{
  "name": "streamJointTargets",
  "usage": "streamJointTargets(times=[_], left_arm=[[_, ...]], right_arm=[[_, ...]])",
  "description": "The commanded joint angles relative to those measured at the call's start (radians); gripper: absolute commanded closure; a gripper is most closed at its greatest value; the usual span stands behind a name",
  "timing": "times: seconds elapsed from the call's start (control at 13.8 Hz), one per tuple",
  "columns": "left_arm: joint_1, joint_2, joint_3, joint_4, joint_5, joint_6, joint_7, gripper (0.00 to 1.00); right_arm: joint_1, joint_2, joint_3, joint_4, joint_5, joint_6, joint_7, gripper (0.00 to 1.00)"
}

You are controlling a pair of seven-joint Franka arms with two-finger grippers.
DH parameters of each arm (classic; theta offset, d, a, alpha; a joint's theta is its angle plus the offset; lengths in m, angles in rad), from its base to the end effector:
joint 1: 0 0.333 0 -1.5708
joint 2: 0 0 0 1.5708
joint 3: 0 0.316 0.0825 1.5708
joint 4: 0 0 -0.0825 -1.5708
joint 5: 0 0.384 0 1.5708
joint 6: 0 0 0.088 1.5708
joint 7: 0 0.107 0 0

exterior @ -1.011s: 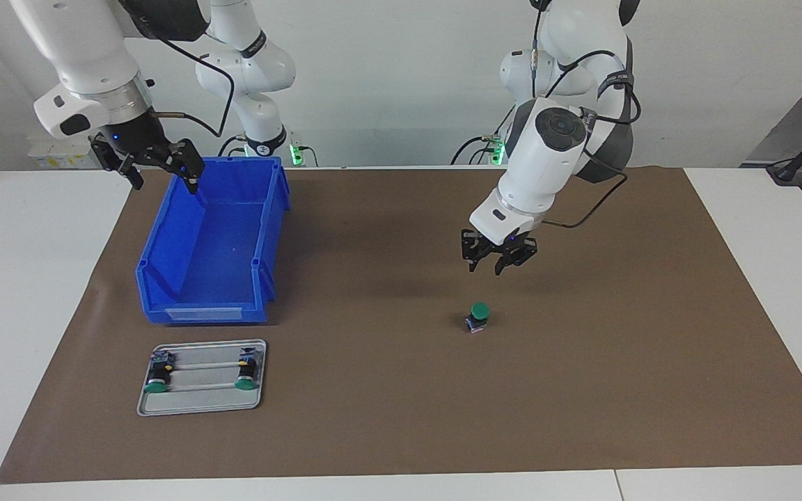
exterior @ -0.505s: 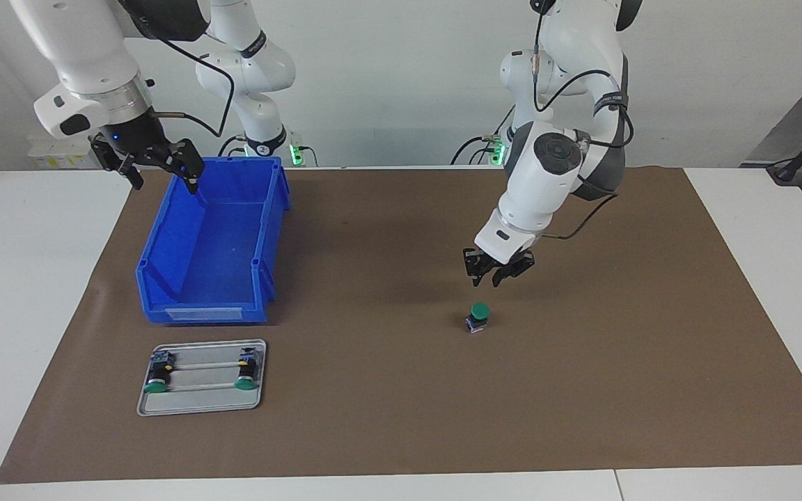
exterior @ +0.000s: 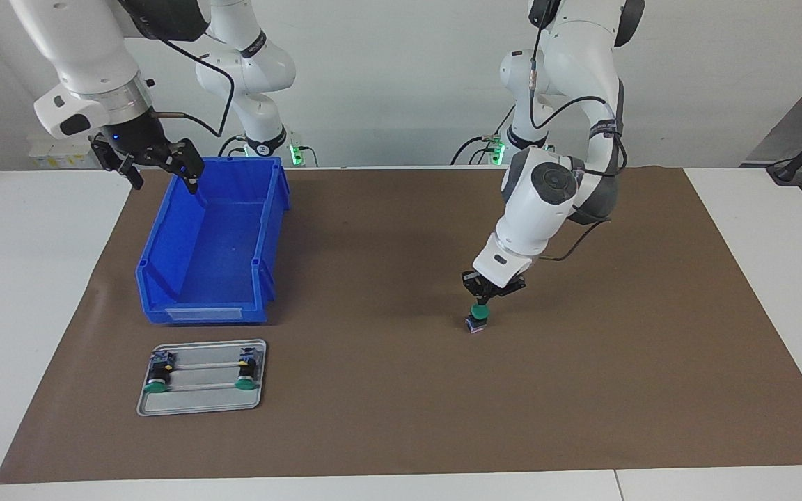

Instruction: Place and press button with both arms

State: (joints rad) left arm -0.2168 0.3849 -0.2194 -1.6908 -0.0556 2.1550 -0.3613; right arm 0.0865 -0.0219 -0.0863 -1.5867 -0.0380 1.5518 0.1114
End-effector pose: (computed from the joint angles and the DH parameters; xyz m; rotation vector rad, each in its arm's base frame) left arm 0.6097 -0.2703 0.3873 2.9884 -0.0404 0.0458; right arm 0.5457 -0.0046 0.6274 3.0999 -0.1732 -0.0171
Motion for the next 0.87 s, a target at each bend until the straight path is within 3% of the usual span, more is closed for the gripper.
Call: streamJointTargets(times=[0.0,0.79], left_arm=[[0.004,0.009,0.006,0.020,0.016,0.003,-0.016,1.00],[0.022,0.042,0.008,0.020,0.002,0.121,-0.018,1.00]], right_arm=[[-0.007,0.000,0.005,0.011,0.000,-0.019,-0.016,0.00],[-0.007,0.000,0.005,0.011,0.000,-0.019,-0.016,0.00]])
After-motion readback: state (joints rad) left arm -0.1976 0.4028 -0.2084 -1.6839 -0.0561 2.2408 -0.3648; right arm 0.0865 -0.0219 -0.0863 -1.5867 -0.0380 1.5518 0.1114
